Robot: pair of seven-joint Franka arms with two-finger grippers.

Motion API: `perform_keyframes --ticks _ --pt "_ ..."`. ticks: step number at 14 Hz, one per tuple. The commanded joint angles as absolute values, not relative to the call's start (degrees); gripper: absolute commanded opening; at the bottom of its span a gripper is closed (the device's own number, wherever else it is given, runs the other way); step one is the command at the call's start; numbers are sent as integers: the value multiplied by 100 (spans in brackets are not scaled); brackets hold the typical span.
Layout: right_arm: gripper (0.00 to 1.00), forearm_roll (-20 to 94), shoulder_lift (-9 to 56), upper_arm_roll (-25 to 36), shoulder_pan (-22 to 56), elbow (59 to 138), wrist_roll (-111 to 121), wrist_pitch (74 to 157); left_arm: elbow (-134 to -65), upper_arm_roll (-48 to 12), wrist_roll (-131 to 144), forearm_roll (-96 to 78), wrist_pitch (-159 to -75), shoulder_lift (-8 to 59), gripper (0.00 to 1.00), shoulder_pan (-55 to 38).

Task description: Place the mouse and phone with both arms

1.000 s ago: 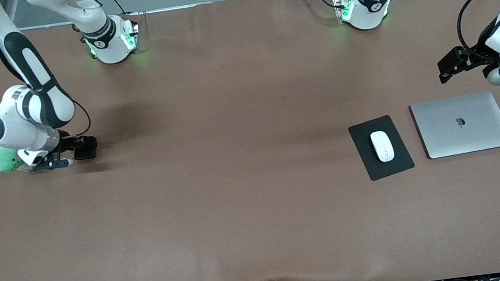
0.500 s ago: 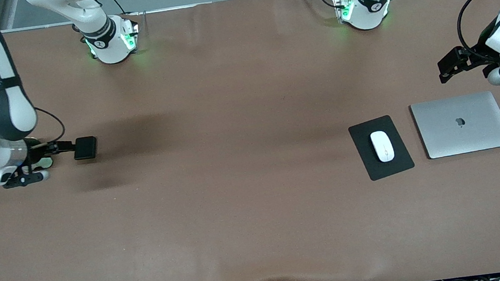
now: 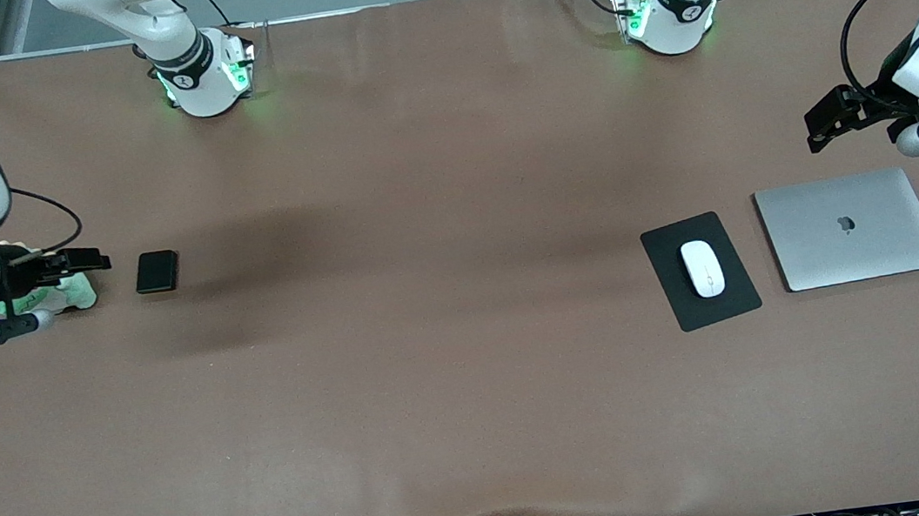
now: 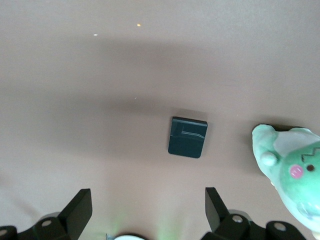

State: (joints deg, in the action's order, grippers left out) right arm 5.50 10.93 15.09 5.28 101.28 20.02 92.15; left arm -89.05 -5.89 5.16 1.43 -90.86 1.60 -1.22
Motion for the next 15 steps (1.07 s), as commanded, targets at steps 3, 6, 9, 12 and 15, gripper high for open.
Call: perform_keyframes --ticks 3,6,9,12,15 --pt "100 35 1134 1503 773 8746 1759 7787 -8877 -624 536 105 -9018 18 100 -88" --pt "100 123 889 1494 773 8509 1792 7629 -8895 -589 562 97 -9009 -53 100 -79" --pt "100 489 747 1503 756 8245 2868 7297 -8894 -528 589 132 -9009 -53 100 -53" --pt "100 528 538 1564 721 8253 3498 7251 -8895 -536 580 149 -9009 -53 100 96" --pt "100 396 265 1564 721 8323 3280 7164 -8860 -536 563 158 -8947 -132 100 97"
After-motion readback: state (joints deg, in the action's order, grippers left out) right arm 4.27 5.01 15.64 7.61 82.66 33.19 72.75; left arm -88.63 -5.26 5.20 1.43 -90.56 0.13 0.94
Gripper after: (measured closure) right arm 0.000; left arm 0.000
